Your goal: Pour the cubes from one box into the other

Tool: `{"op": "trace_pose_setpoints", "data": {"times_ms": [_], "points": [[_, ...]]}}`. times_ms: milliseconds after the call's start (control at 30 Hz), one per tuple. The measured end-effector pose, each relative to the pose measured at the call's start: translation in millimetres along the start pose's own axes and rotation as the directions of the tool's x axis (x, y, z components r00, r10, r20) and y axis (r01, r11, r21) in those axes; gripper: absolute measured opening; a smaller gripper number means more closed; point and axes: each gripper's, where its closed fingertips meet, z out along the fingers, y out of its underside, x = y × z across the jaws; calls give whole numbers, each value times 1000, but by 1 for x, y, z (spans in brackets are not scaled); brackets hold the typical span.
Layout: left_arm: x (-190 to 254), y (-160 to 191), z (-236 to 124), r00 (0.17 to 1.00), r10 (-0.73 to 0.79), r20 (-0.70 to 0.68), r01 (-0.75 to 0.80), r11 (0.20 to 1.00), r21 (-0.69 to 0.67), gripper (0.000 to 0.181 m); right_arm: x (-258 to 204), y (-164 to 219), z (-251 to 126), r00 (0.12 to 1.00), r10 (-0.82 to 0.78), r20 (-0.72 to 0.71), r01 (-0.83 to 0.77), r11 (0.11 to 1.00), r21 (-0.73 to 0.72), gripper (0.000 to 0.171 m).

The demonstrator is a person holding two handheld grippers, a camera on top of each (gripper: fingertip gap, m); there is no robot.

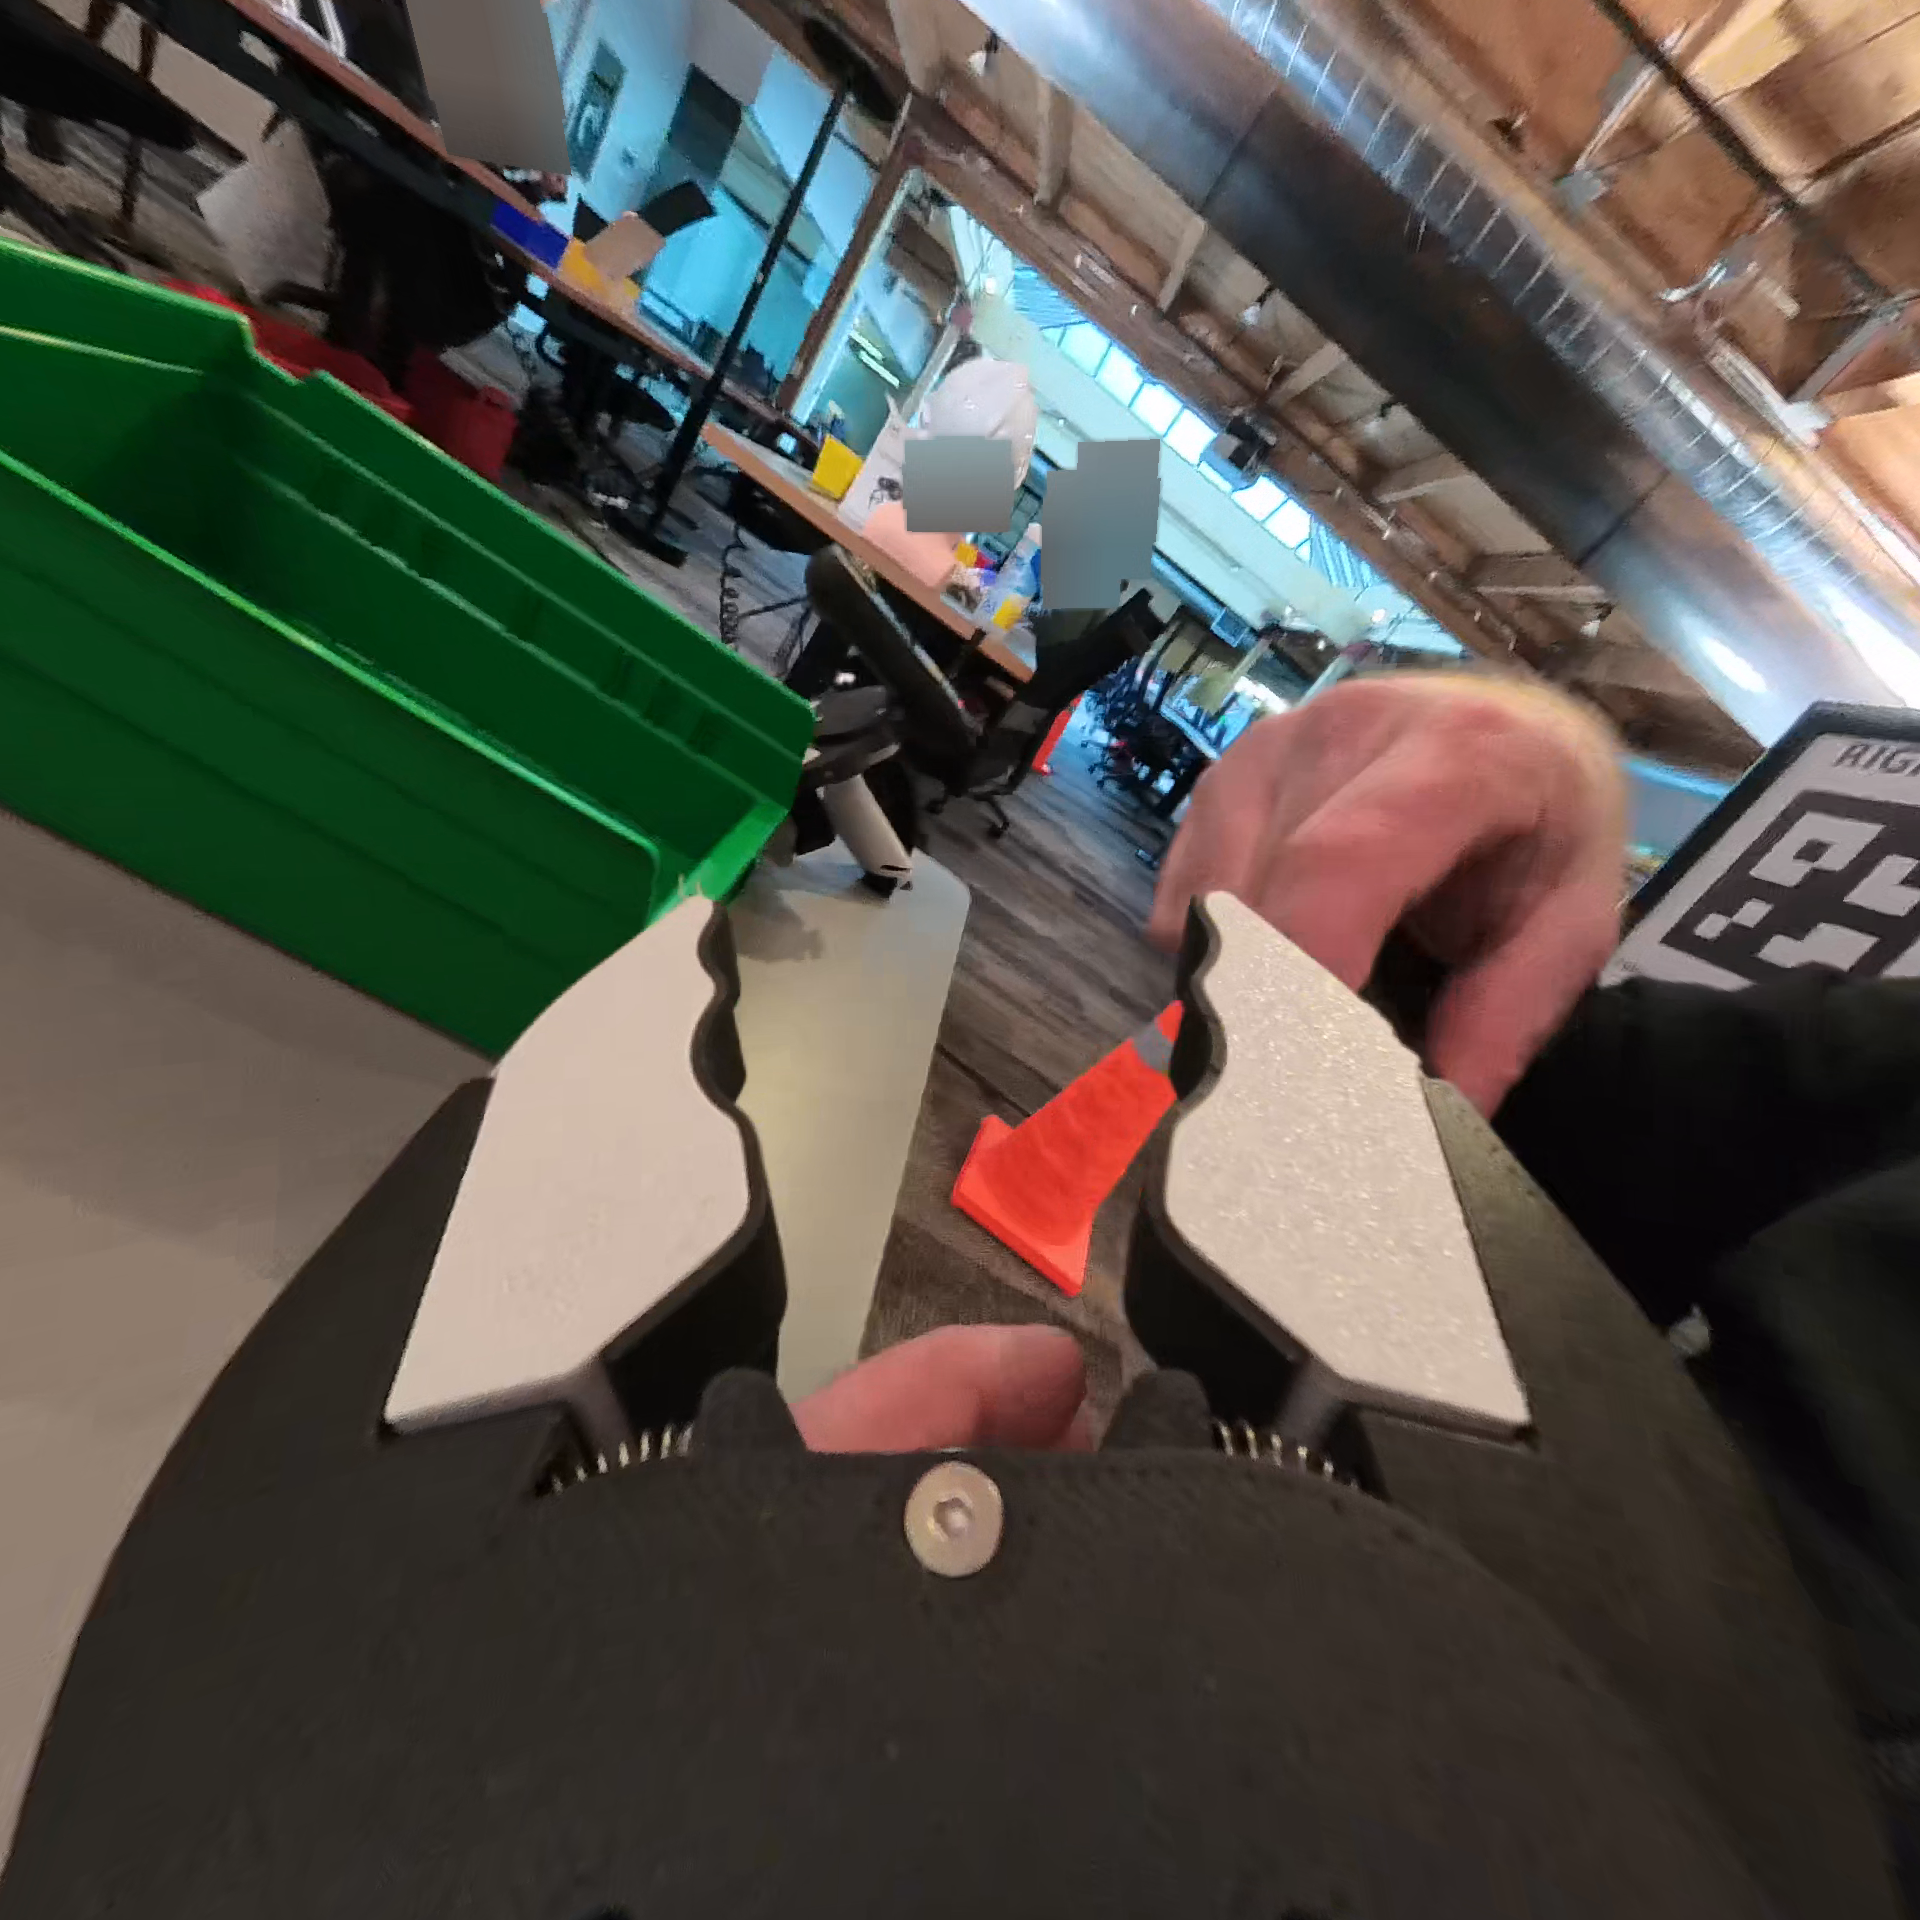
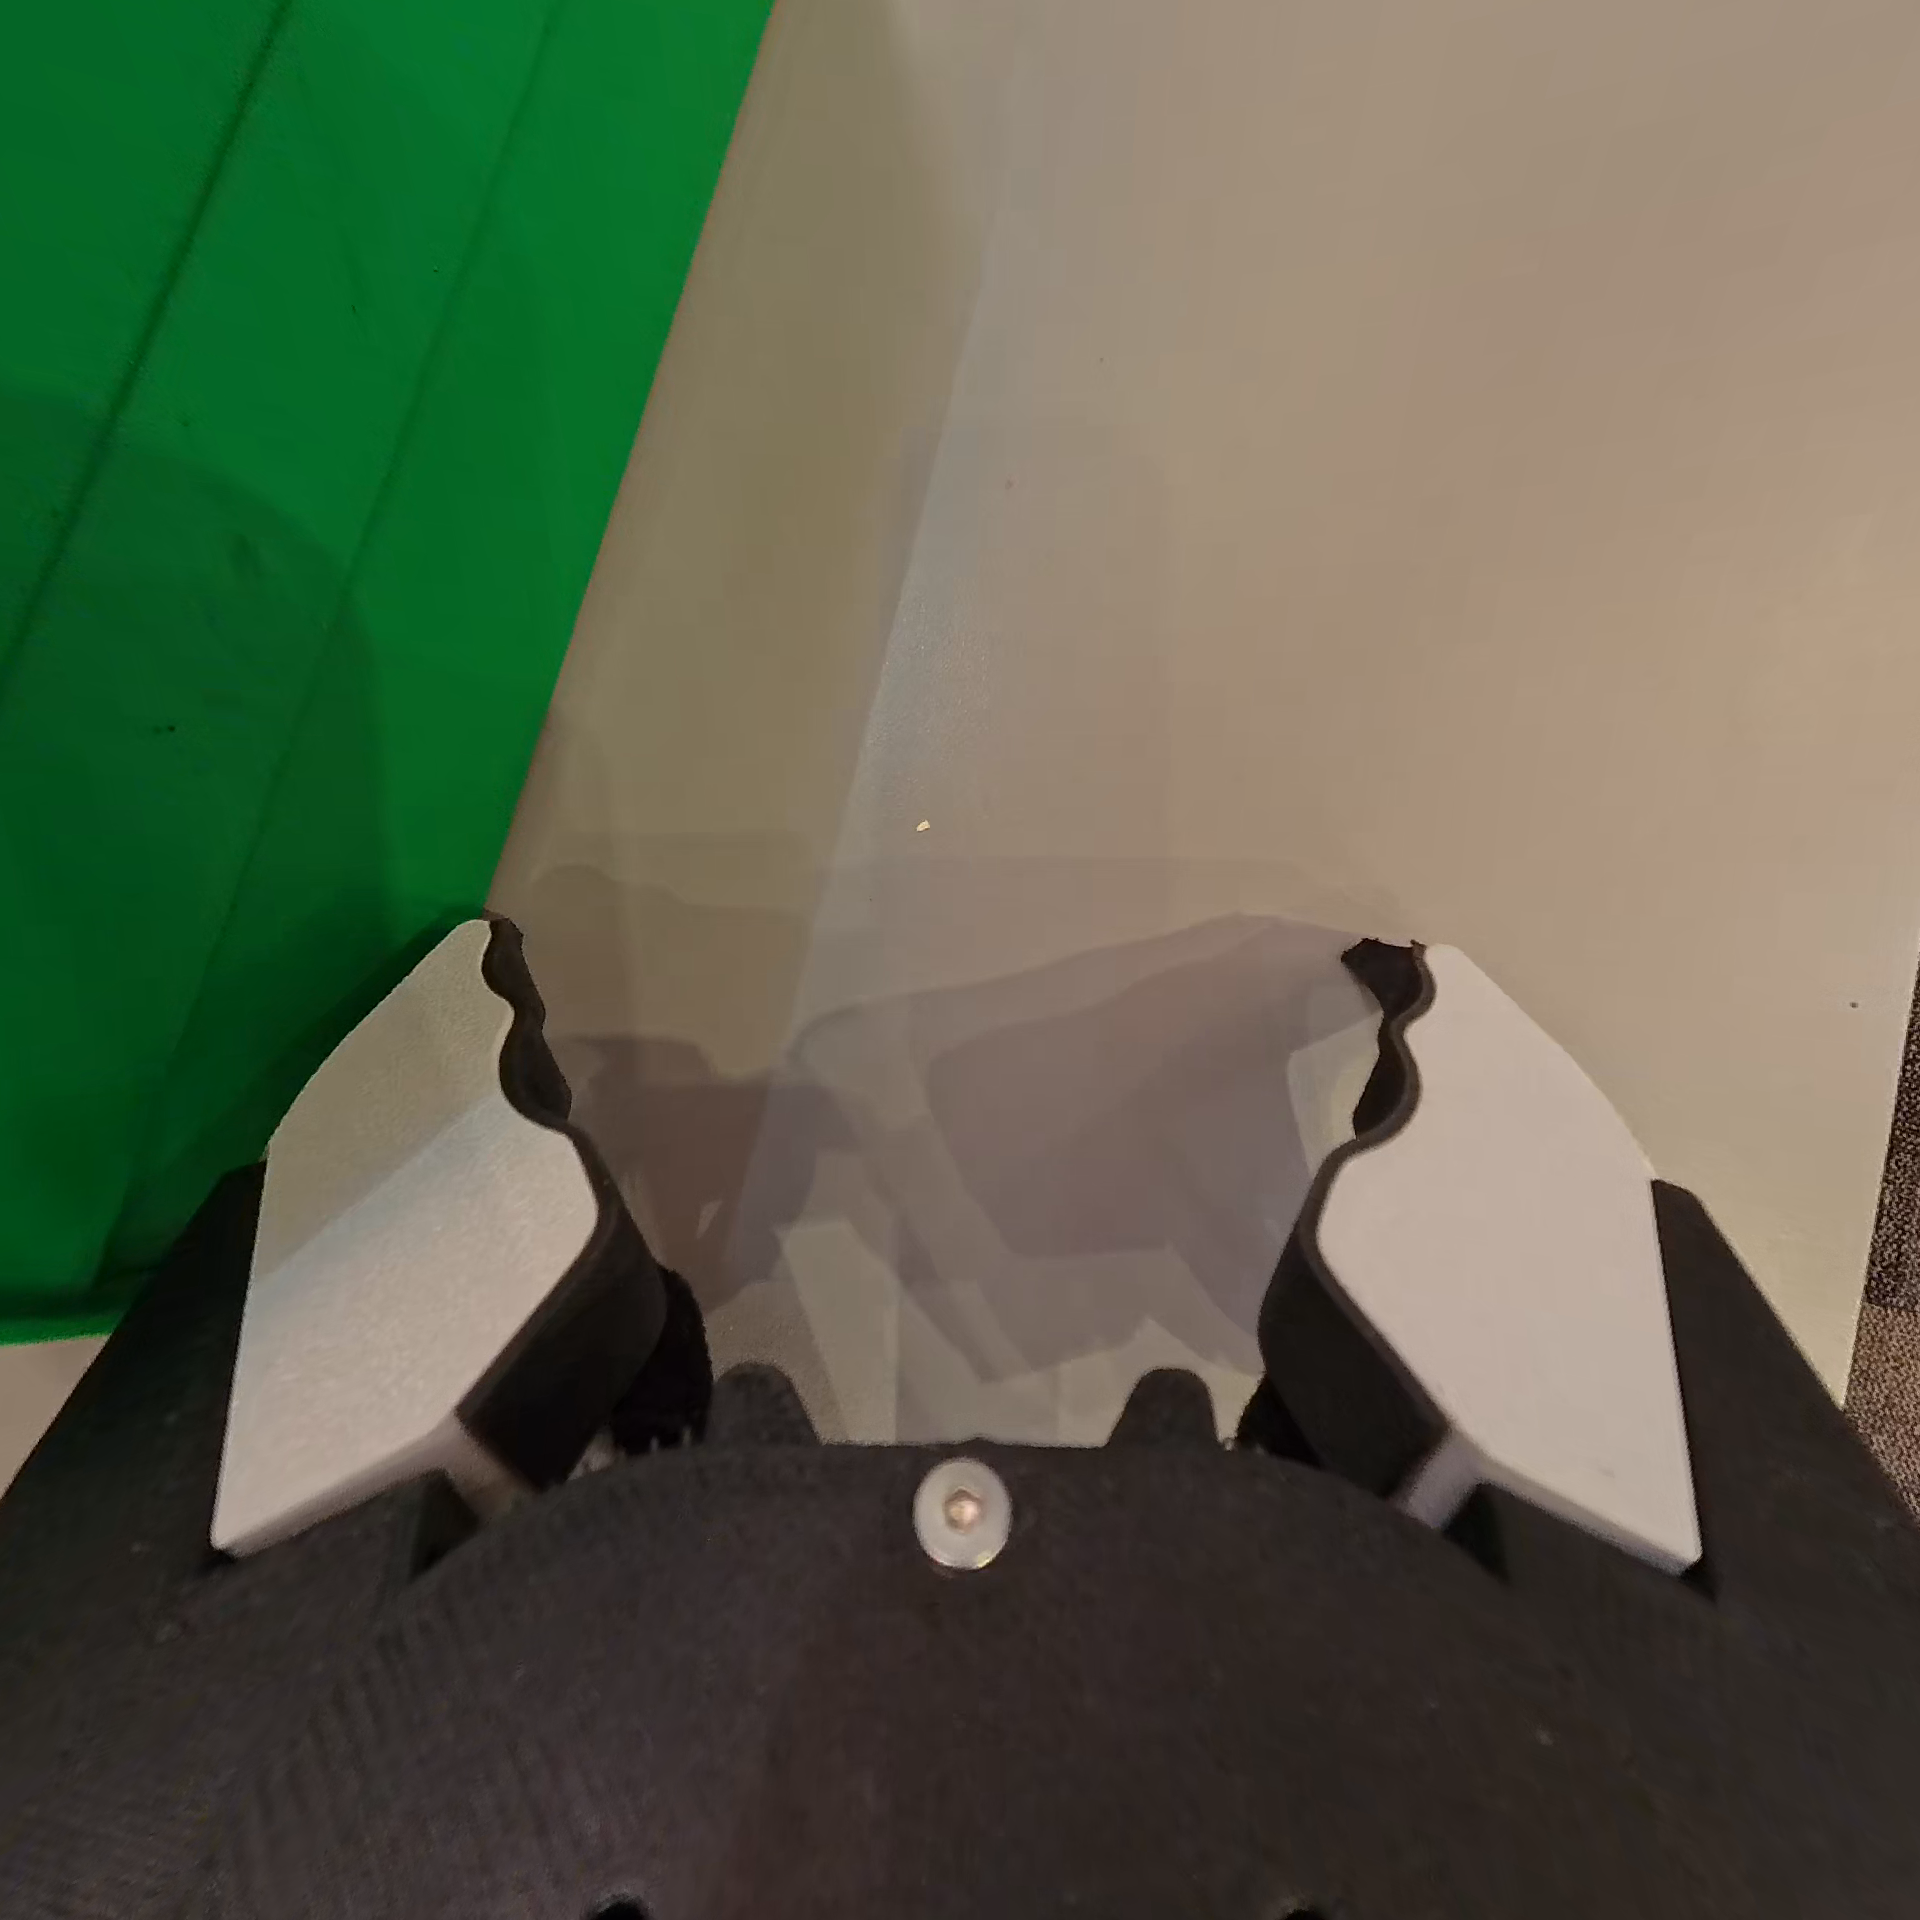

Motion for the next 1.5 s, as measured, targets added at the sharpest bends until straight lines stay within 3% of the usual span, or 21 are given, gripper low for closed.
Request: {"op": "trace_pose_setpoints", "data": {"times_ms": [33, 67, 167, 267, 400, 500, 733, 900, 1033, 1200, 1500], "points": [[2, -1, -1, 1000, -3, 4, 3, 1000, 23, 80, 0, 0, 0, 1000, 0, 0, 0, 1000, 0, 142], [-3, 1, -5, 999, -13, 34, 12, 999, 36, 63, 0, 0, 0, 1000, 0, 0, 0, 1000, 0, 142], [-17, 10, -19, 993, -108, 37, 106, 993, 55, 80, 0, 0, 0, 1000, 0, 0, 0, 1000, 0, 142], [-31, 27, -27, 985, -161, 67, 158, 986, 55, 81, 0, 0, 0, 1000, 0, 0, 0, 1000, 0, 142], [-21, 26, -23, 977, -212, -35, 214, 975, 63, 84, 0, 0, 0, 1000, 0, 0, 0, 1000, 0, 142], [-12, 32, -13, 987, -157, -33, 158, 987, 10, 86, 0, 0, 0, 1000, 0, 0, 0, 1000, 0, 142], [-15, 83, 6, 976, -217, -8, 213, 963, -164, 87, 0, 0, 0, 1000, 0, 0, 0, 1000, 0, 142], [-16, 58, 1, 950, -302, -81, 299, 953, -55, 83, 0, 0, 0, 1000, 0, 0, 0, 1000, 0, 142], [-32, 29, -13, 961, -276, -32, 277, 959, 62, 73, 0, 0, 0, 1000, 0, 0, 0, 1000, 0, 142], [-37, 45, -9, 977, -201, 68, 202, 979, 7, 70, 0, 0, 0, 1000, 0, 0, 0, 1000, 0, 142], [-22, 43, -2, 979, -200, -40, 202, 978, 46, 76, 0, 0, 0, 1000, 0, 0, 0, 1000, 0, 142]]}}
